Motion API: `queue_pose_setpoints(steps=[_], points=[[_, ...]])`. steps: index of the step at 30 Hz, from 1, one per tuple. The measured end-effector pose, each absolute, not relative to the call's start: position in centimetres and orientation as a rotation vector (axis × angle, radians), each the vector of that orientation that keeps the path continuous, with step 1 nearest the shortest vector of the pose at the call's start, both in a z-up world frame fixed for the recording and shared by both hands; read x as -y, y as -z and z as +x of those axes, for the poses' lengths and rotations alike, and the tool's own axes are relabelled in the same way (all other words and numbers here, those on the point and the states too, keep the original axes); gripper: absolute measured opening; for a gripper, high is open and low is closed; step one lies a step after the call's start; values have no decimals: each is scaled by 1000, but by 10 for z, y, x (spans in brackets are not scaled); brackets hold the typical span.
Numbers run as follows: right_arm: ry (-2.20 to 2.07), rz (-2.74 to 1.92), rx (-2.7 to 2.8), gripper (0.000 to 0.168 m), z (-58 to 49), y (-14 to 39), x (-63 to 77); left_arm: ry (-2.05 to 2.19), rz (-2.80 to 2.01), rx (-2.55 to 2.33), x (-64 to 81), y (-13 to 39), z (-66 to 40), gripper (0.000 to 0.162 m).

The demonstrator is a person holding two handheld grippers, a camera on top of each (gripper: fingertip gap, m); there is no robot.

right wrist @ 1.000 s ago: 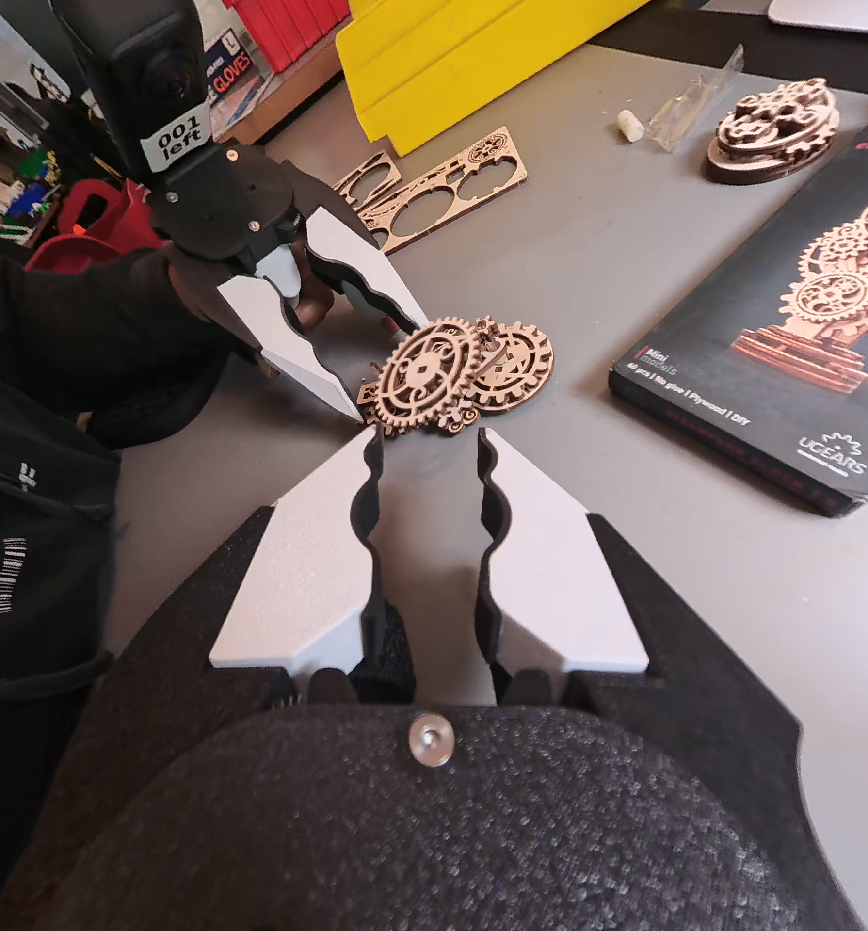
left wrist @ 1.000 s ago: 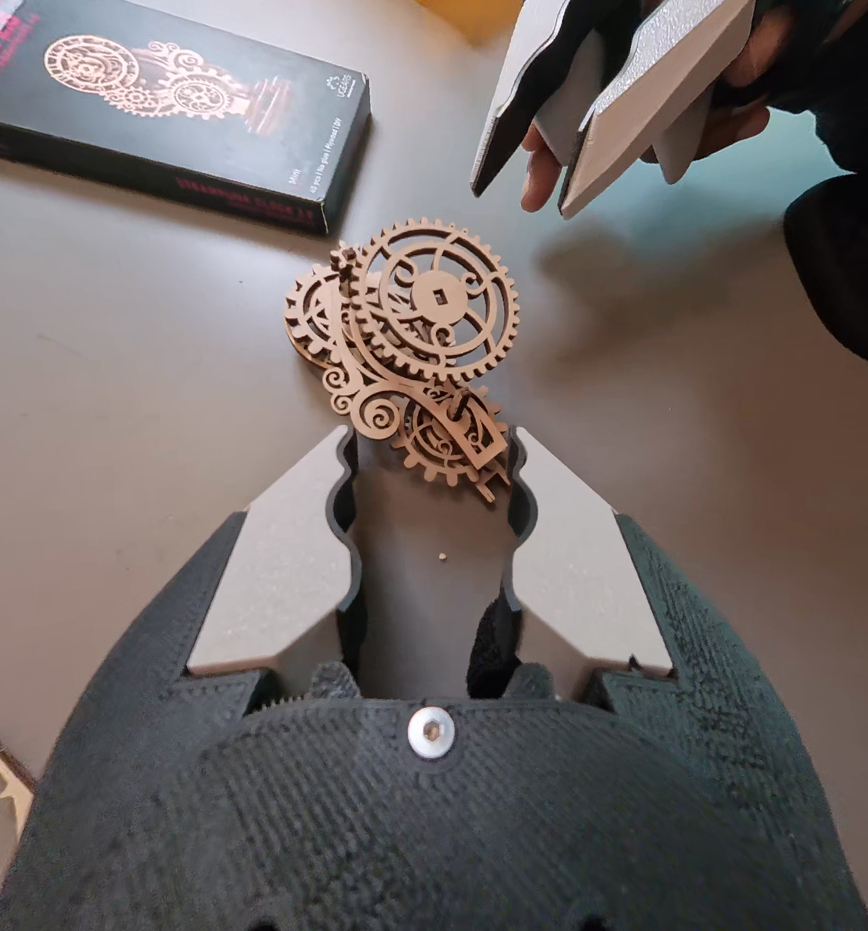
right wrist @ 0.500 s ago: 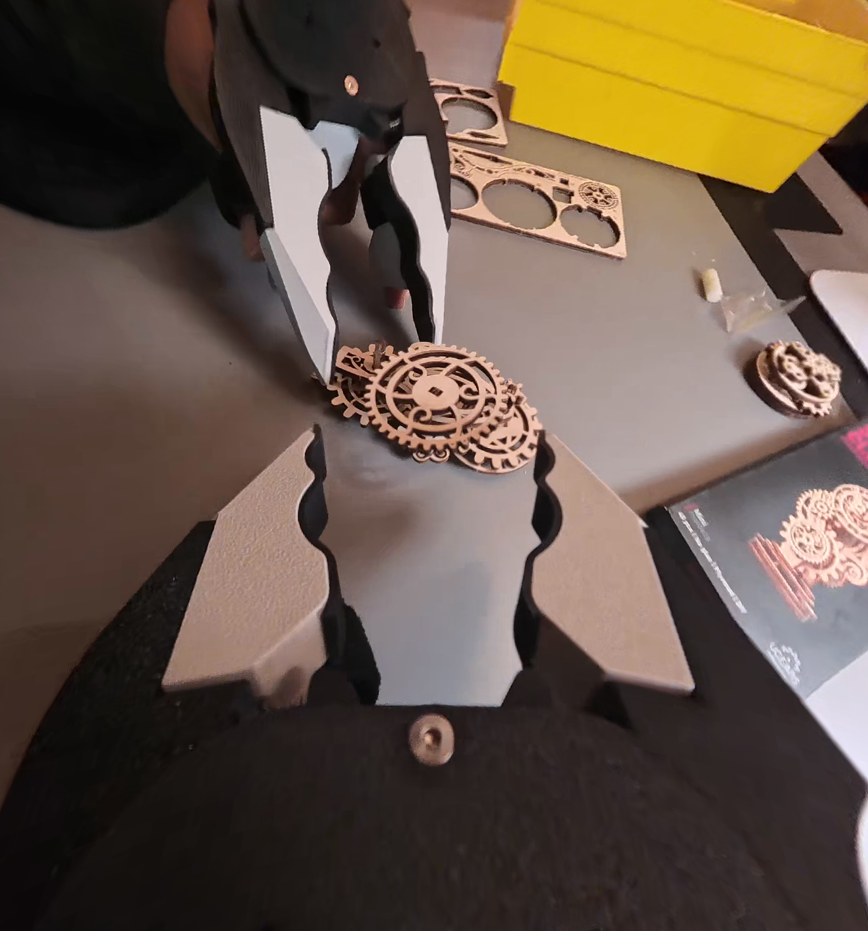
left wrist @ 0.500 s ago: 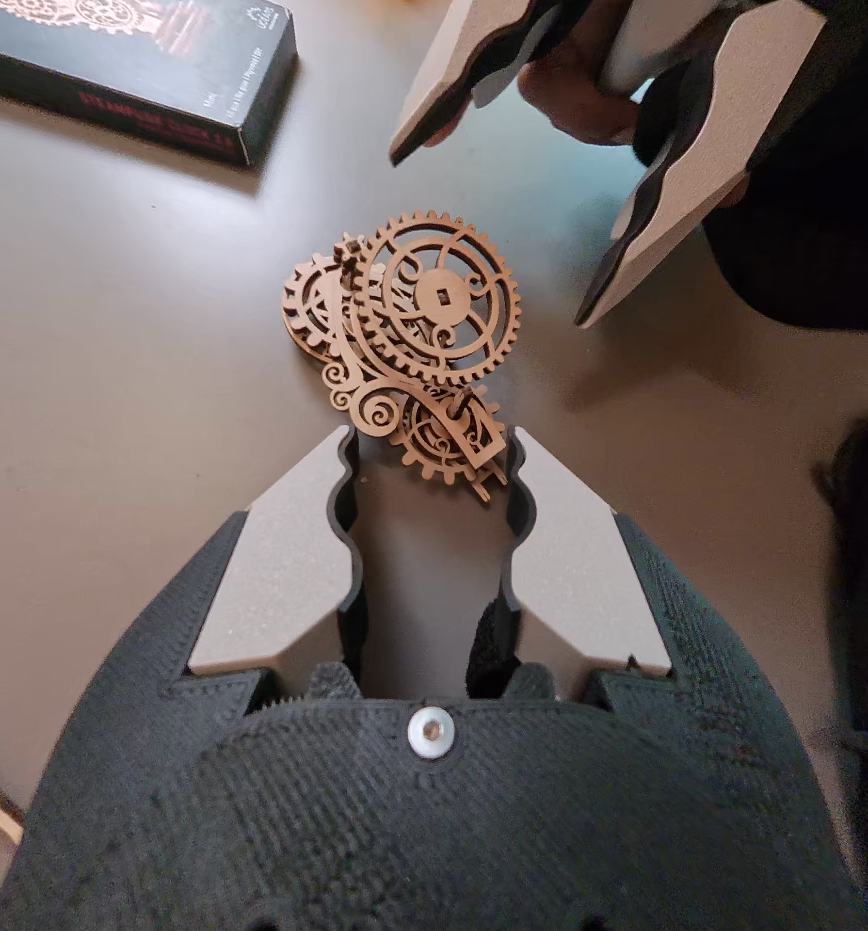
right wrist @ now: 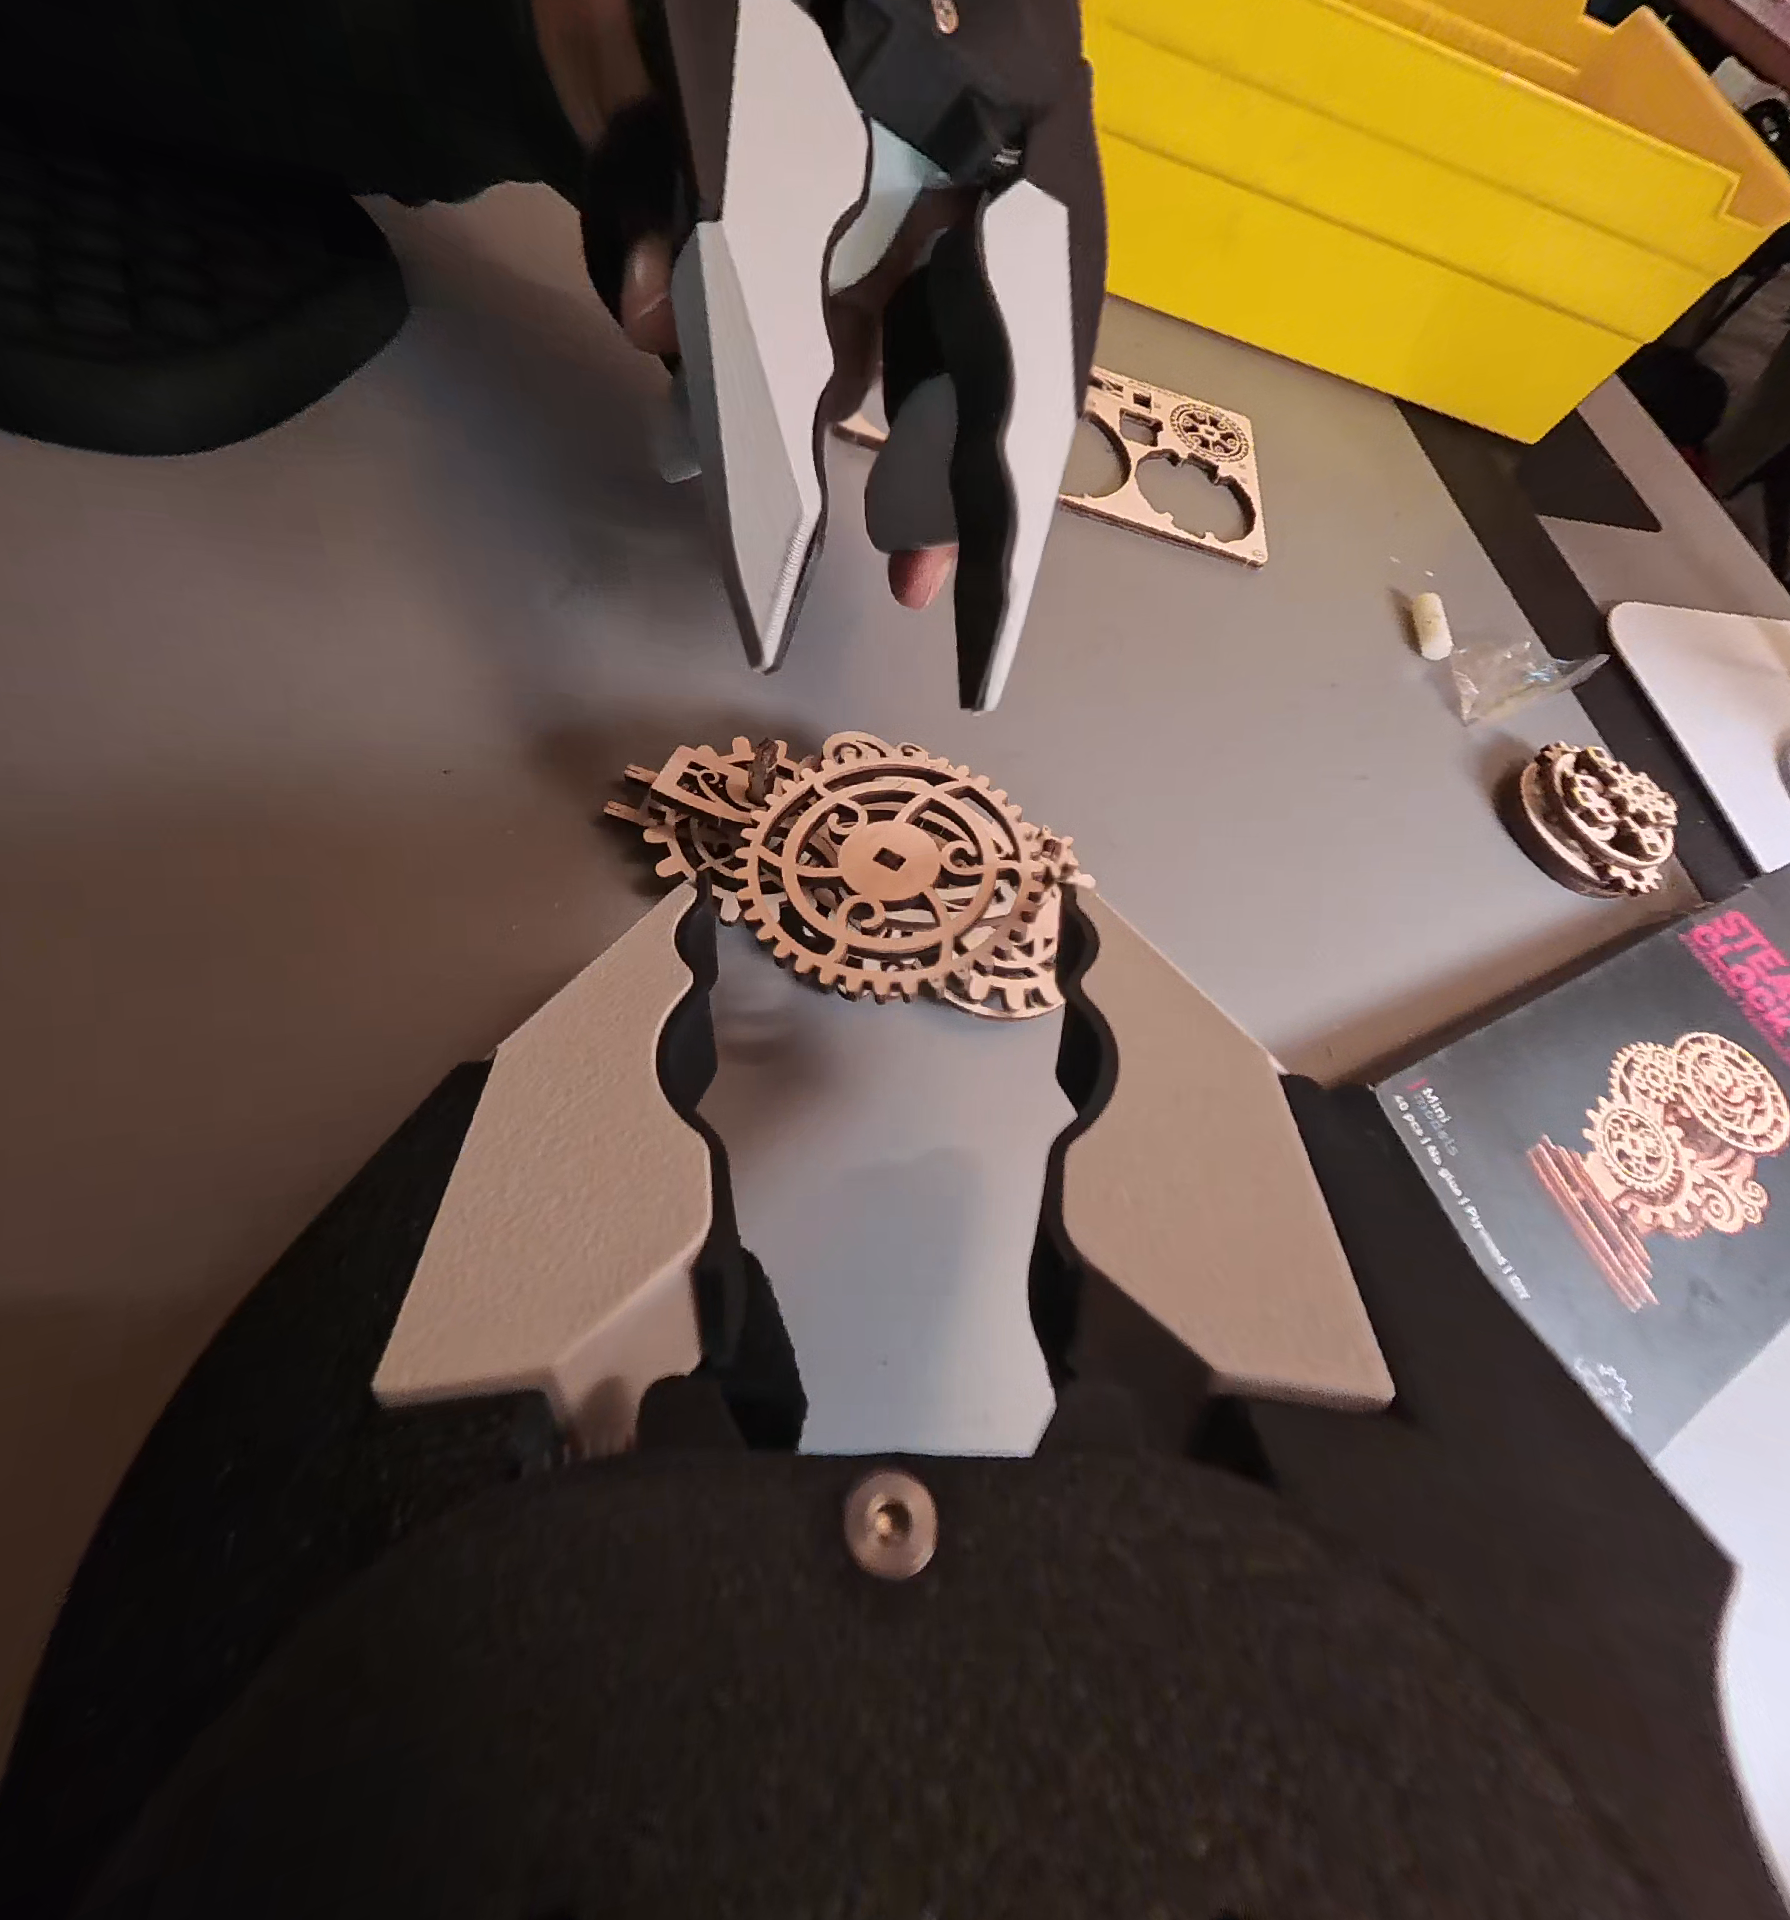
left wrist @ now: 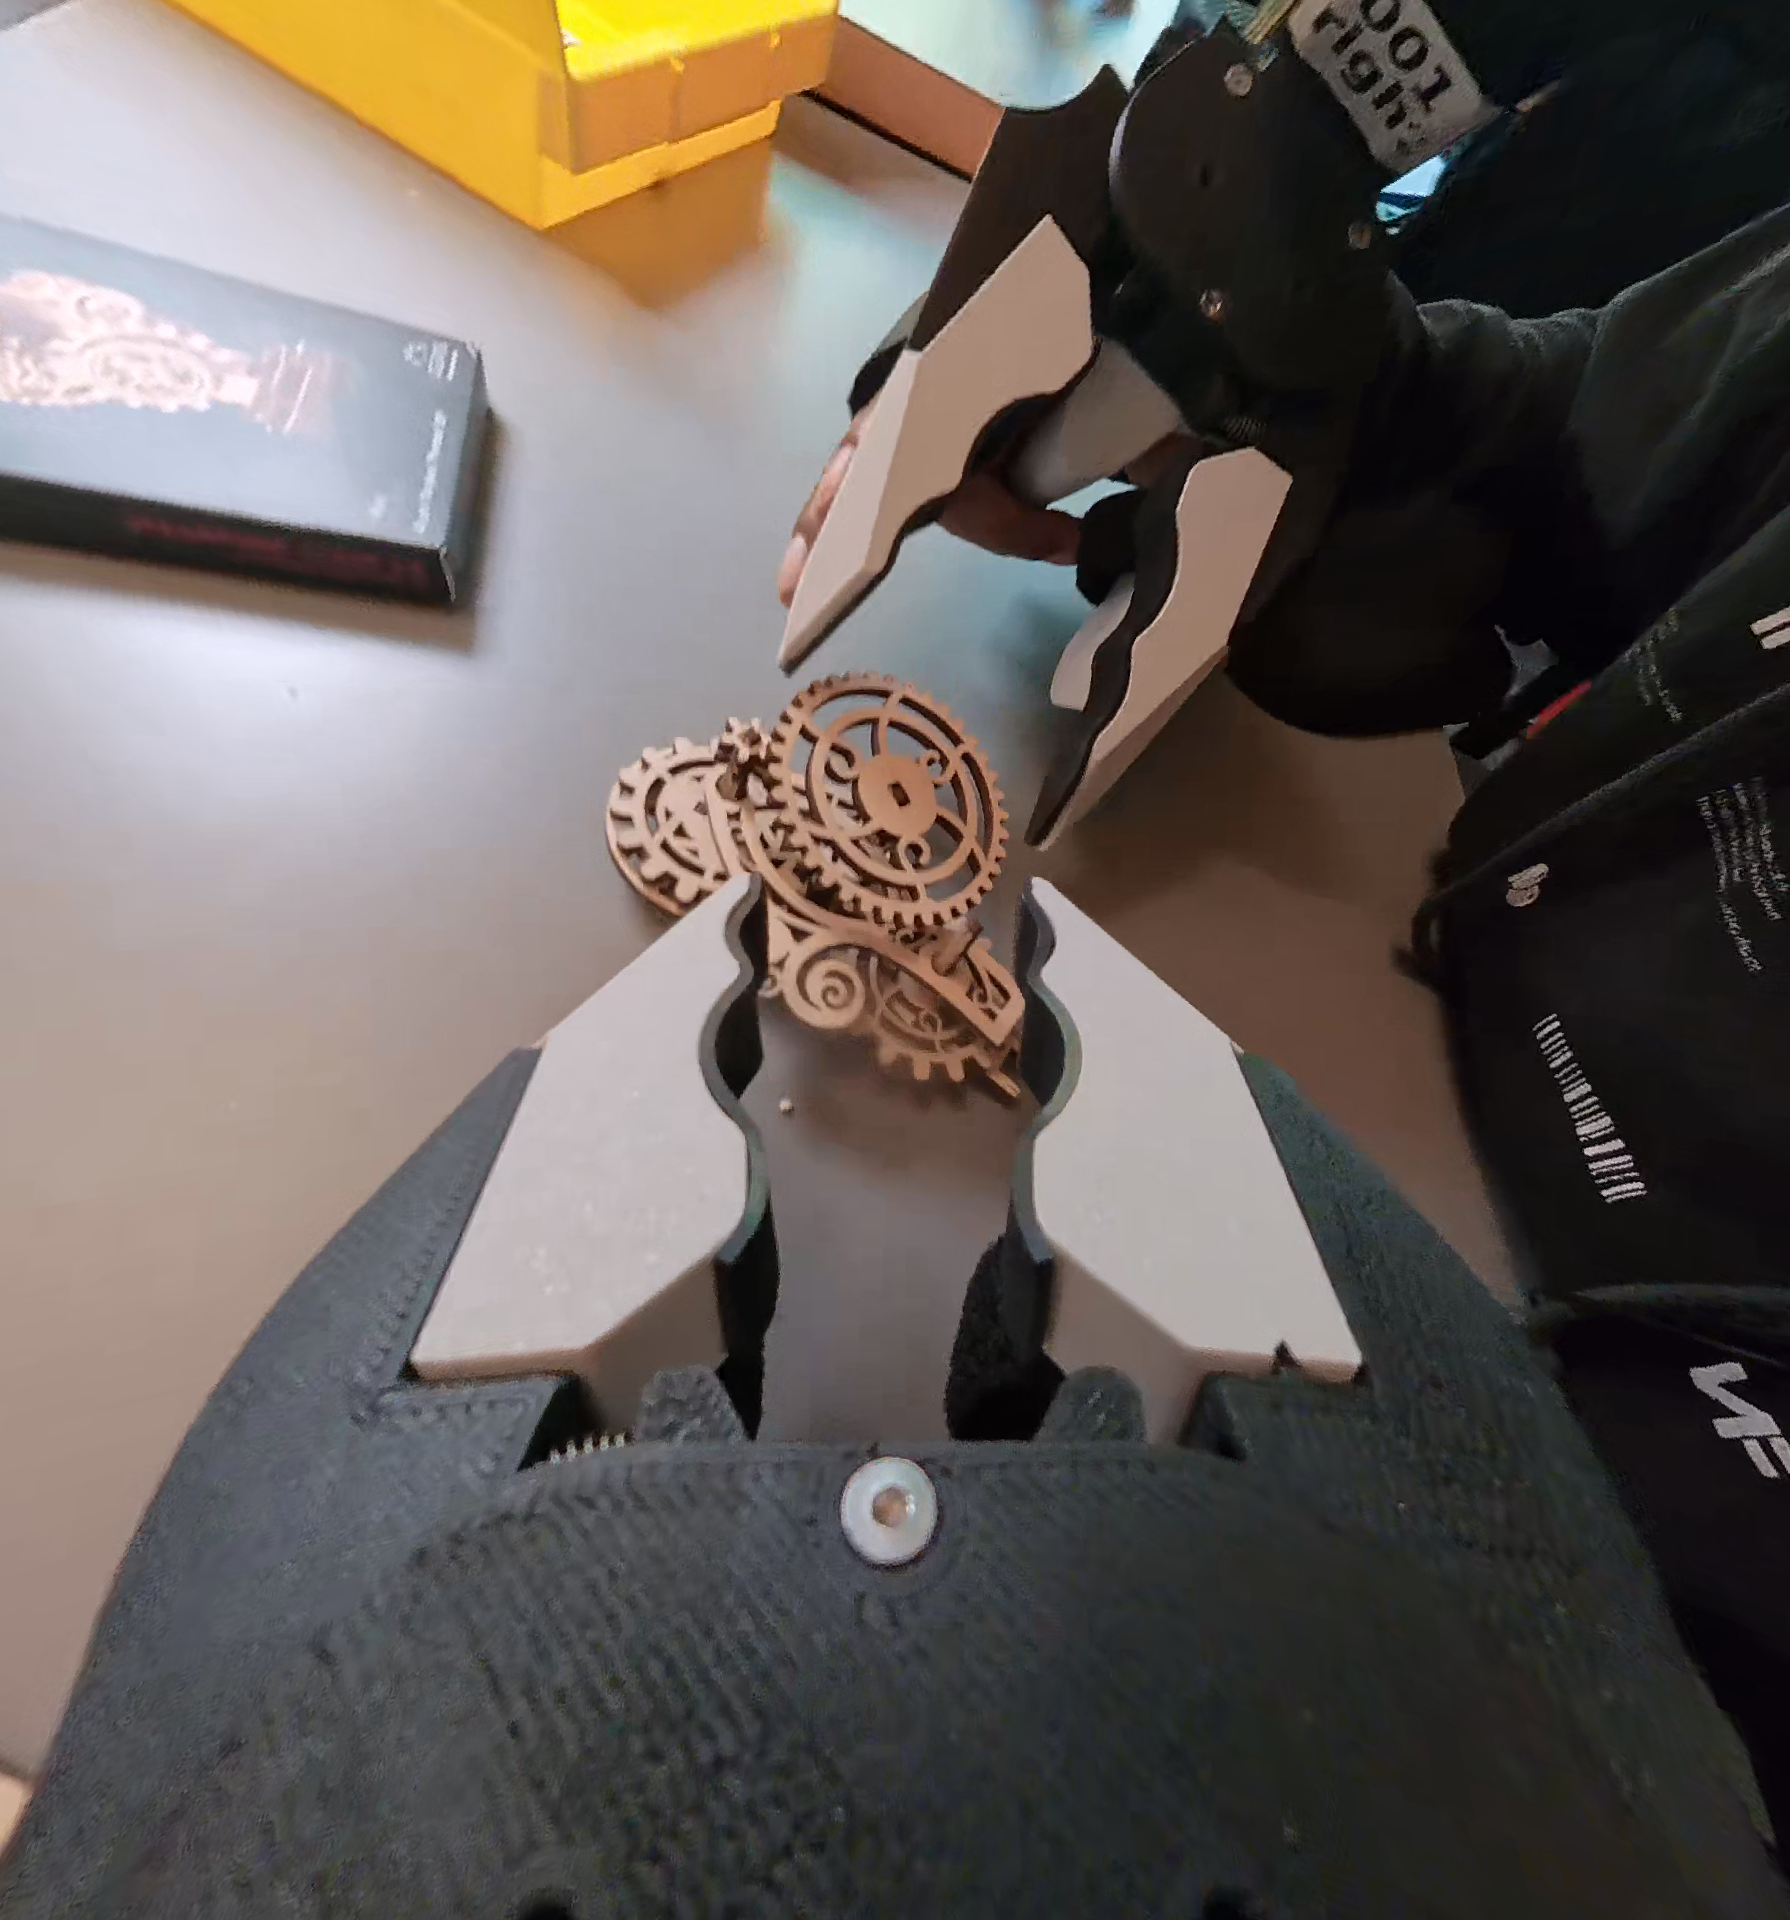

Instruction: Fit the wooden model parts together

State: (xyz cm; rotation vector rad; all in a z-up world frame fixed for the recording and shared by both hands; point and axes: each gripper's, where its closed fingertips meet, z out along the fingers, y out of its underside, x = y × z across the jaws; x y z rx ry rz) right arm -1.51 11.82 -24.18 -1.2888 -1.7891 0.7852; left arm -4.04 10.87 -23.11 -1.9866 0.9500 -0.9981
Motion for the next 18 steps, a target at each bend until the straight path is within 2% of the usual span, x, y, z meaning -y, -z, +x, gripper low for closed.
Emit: queue_pose_setpoints(steps=[5,18], points=[[-764,-1297,1762,56,-14,245,-119,1010,-1978,-1004,-114,238,-30,40],[-902,-1356,1715,56,-15,241,-115,1065,-1982,-954,-112,241,-25,38]])
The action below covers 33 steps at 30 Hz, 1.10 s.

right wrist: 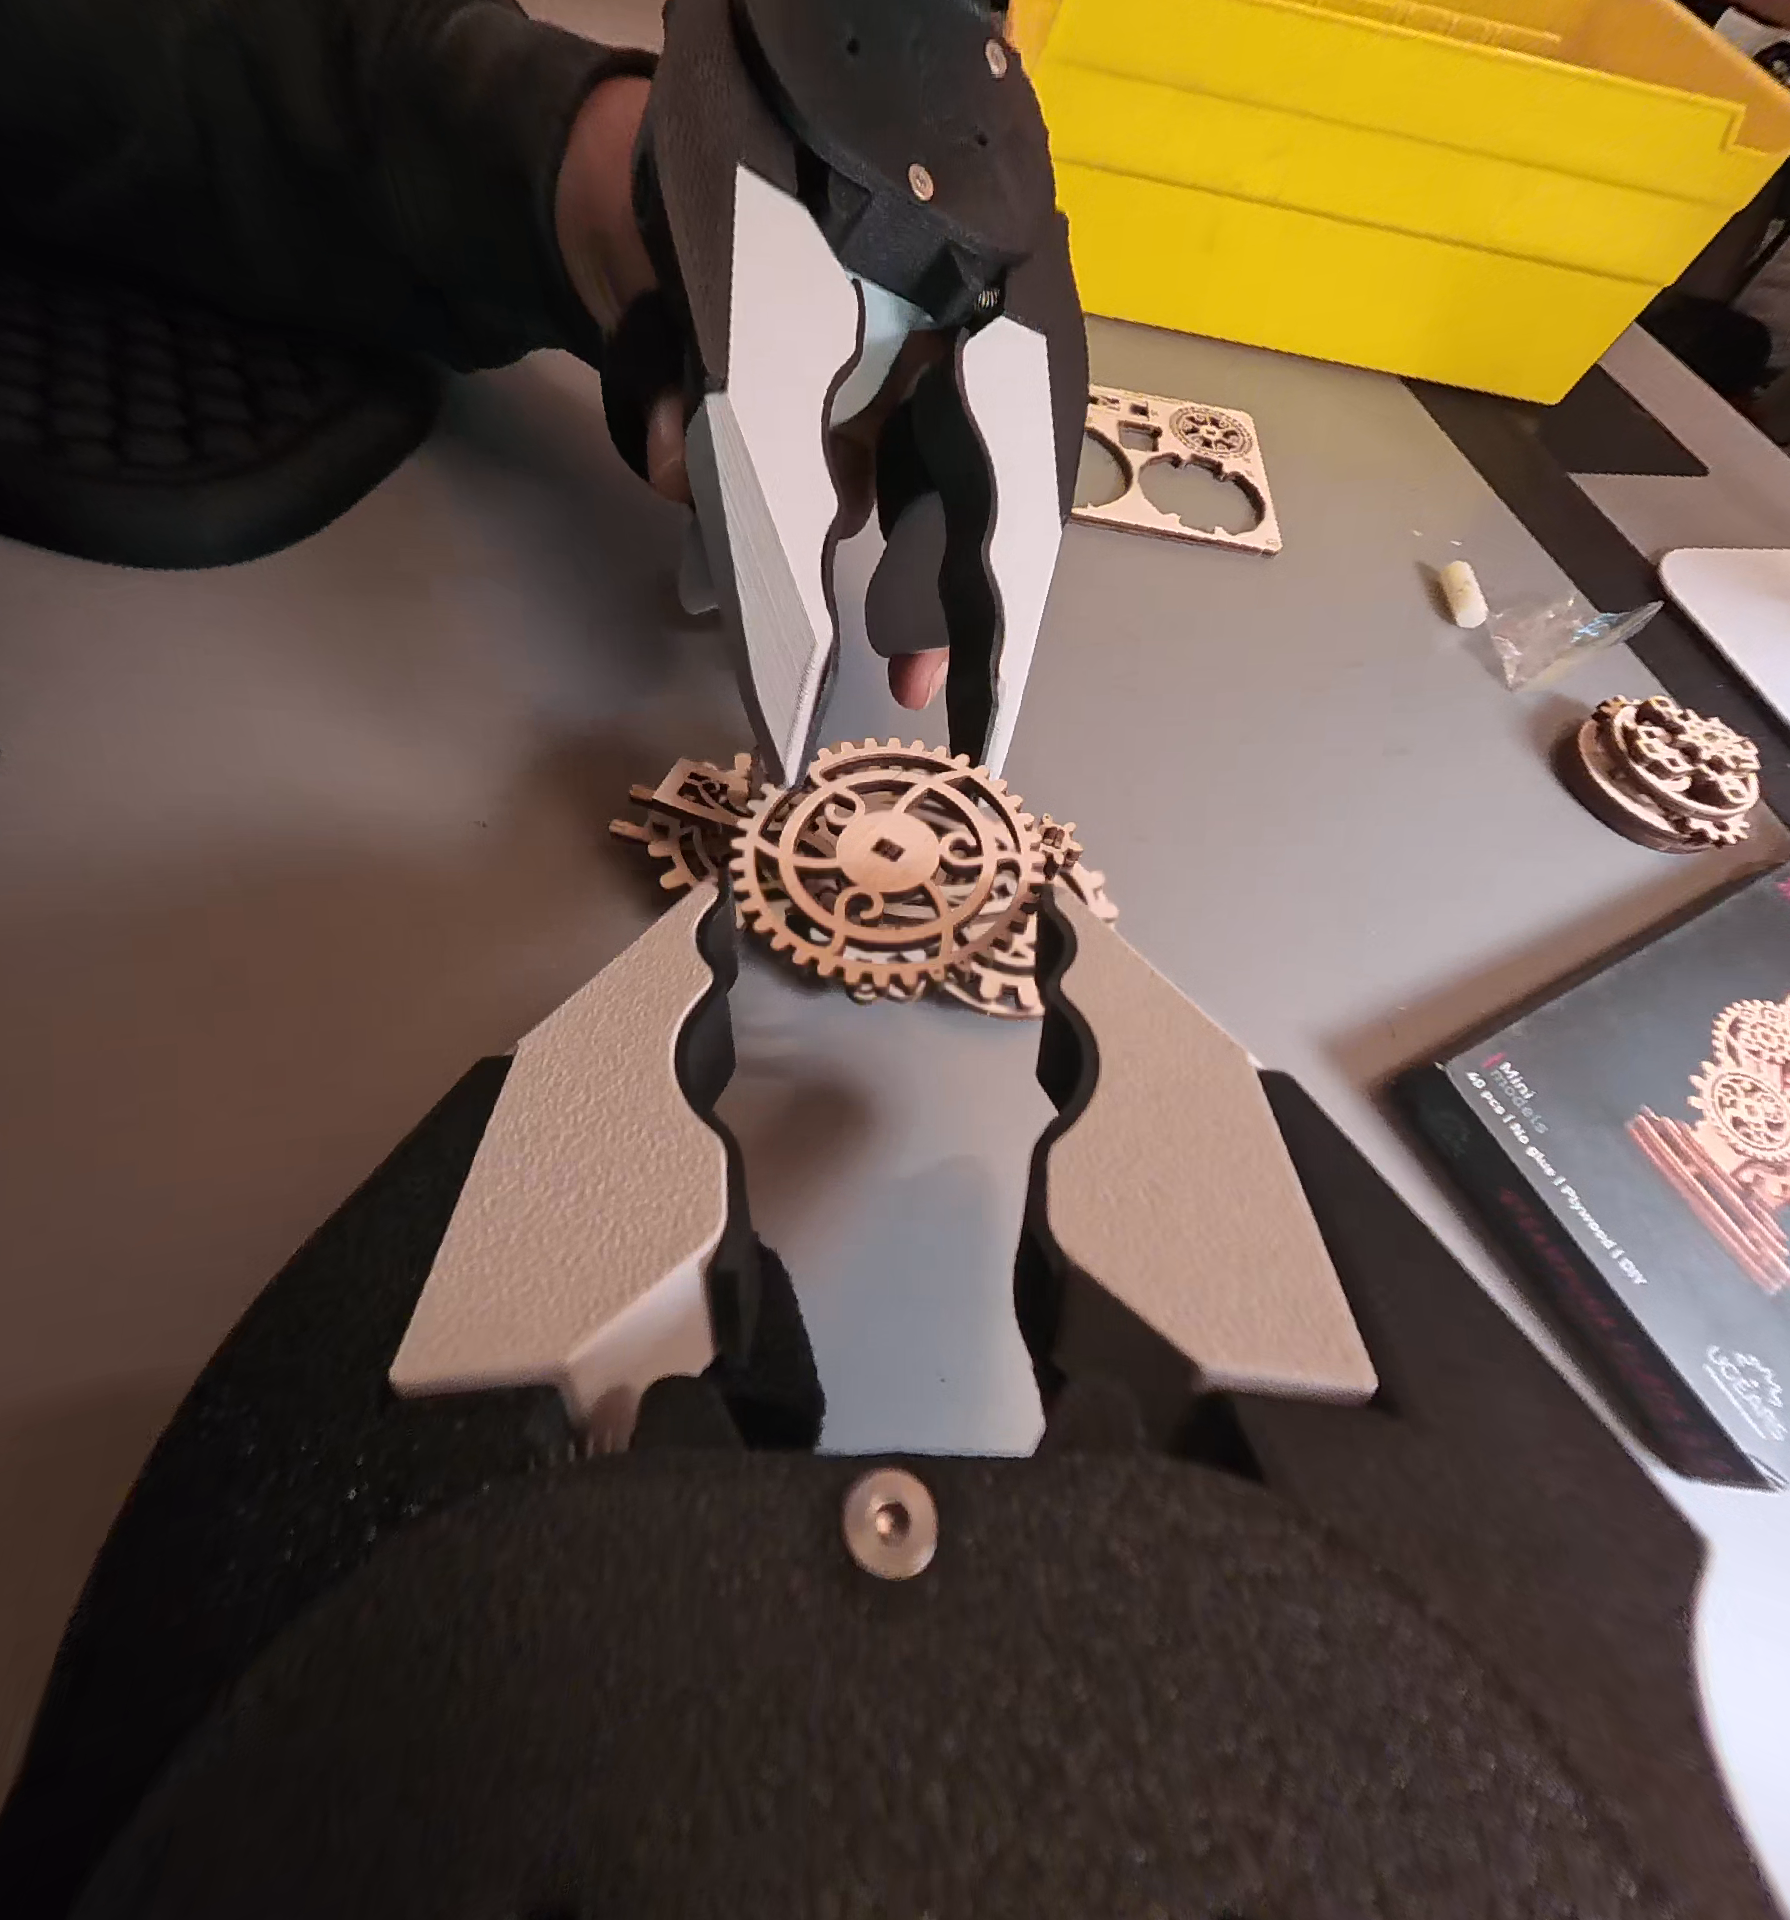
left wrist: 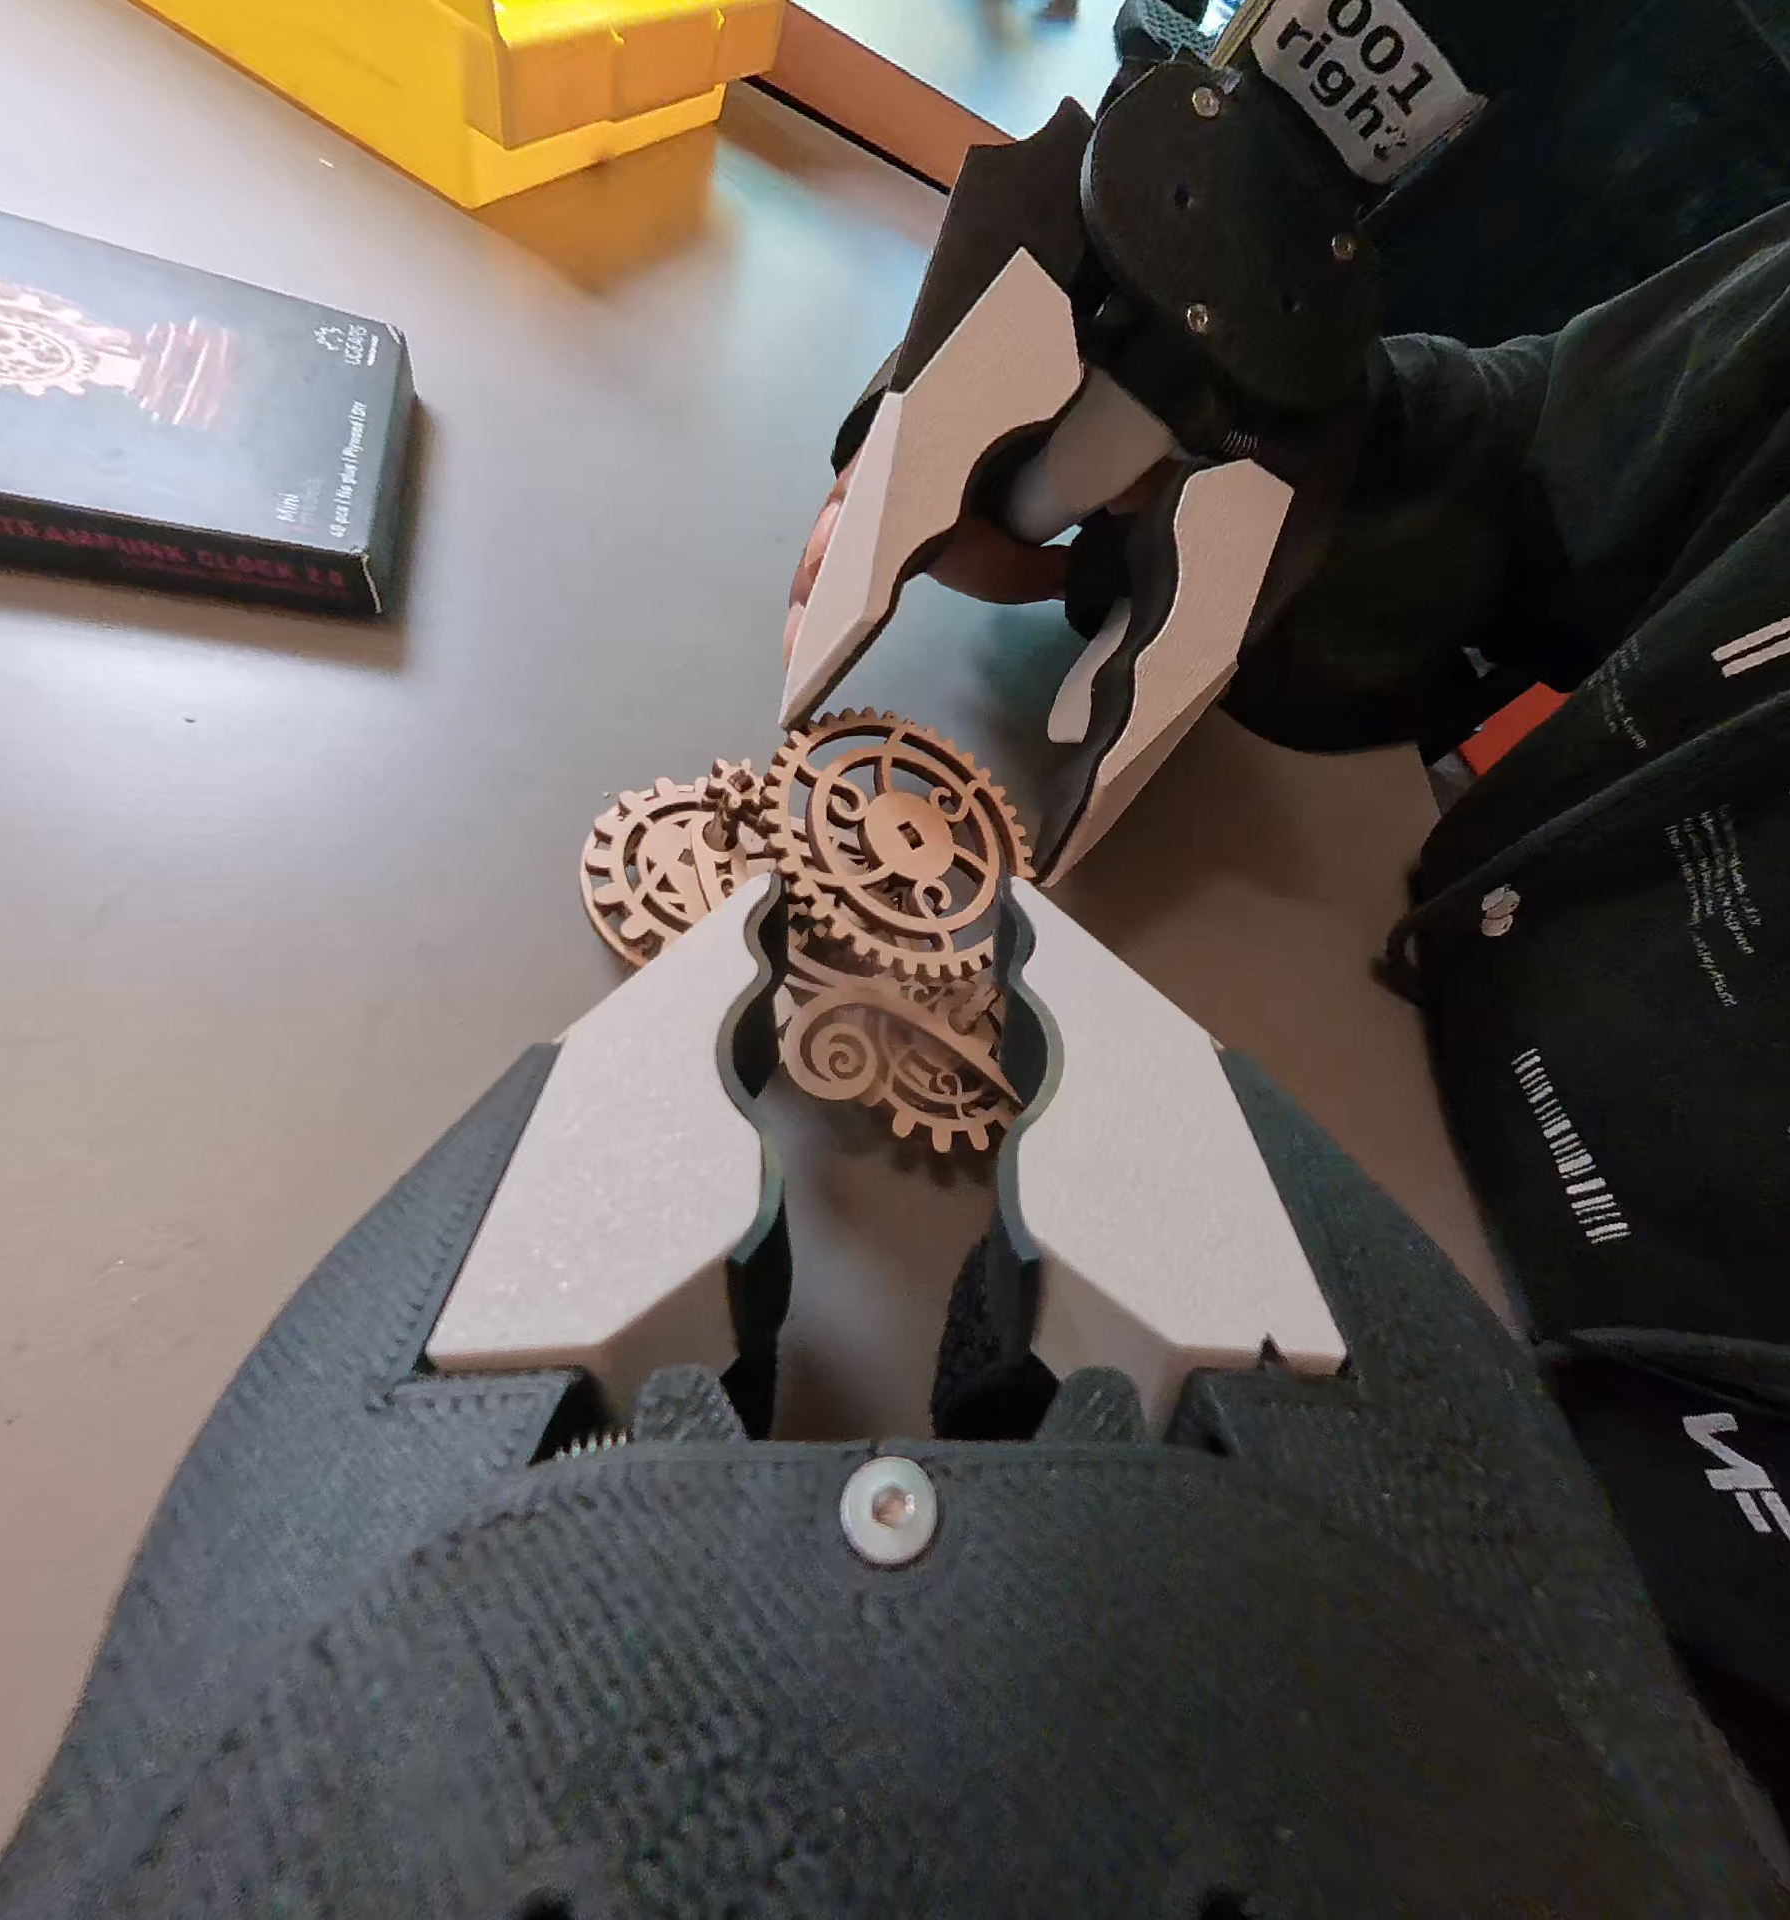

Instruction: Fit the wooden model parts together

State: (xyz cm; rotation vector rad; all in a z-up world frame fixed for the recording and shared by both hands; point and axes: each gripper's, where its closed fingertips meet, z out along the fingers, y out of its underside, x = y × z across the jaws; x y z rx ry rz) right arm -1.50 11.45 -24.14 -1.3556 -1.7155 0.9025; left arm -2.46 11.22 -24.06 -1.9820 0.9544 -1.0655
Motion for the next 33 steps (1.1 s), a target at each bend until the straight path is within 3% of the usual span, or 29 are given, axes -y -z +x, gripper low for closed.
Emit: queue_pose_setpoints(steps=[33], points=[[-923,-1301,1754,57,-17,244,-114,1111,-1995,-934,-104,241,-32,39]])
